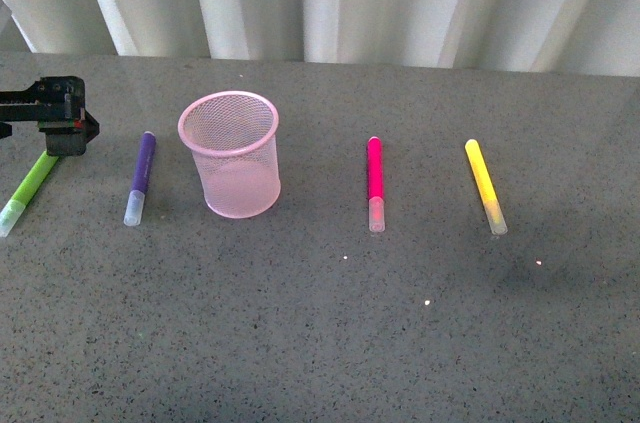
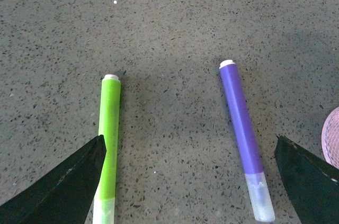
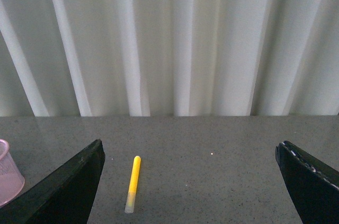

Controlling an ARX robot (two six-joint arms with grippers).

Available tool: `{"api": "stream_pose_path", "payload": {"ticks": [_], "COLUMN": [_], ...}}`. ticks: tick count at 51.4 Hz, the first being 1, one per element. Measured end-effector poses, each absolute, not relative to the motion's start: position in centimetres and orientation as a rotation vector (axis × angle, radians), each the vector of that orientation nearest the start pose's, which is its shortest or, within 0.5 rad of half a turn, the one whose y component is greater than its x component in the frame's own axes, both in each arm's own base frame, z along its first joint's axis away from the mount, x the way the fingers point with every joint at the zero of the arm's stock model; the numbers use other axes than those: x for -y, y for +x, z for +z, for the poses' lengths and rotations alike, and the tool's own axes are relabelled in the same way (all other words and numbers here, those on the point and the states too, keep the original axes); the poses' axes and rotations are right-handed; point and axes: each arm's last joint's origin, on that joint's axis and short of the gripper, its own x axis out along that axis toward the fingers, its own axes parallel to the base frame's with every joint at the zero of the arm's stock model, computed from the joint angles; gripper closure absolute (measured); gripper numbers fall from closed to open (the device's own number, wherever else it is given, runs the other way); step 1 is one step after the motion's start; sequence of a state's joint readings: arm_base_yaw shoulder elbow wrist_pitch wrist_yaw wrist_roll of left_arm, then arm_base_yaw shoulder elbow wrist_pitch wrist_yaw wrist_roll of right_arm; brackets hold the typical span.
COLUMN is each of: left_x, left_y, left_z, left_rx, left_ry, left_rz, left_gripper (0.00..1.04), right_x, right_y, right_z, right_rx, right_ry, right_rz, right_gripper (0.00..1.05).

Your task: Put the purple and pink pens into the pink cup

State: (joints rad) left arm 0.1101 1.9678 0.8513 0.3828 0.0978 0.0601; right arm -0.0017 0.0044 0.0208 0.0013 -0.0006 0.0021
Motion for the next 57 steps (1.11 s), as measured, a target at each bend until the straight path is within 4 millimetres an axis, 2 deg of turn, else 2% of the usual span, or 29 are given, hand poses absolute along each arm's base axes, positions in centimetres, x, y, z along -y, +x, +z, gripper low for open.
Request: {"api": "stream_pose_path", "payload": {"ticks": [11,36,44,57], "left_x": [-3.2,-0.7,0.1,0.1], "left_y": [37.2,38.7,39.2,40.4], "left_z": [8.3,5.8,4.8,4.0], "left_rx": [-0.737,-0.788,-0.805,-0.842], "left_ry": [0.004,0.044,0.056,0.106], "left_rz": [-0.078,-0.198,-0.212,-0.182], "left_gripper": [0.07,0.07,0.07,0.07], "right_x": [0.0,0.0,0.0,0.0], "right_y": [9.7,9.7,9.7,9.7], "right_z": [17.0,17.0,17.0,17.0], "right_rx": [0.018,0.018,0.018,0.018], "right_ry": [0.002,0.002,0.002,0.002], "right_rz": [-0.001,-0.001,-0.001,-0.001], "right_gripper": [0.07,0.07,0.07,0.07]}}
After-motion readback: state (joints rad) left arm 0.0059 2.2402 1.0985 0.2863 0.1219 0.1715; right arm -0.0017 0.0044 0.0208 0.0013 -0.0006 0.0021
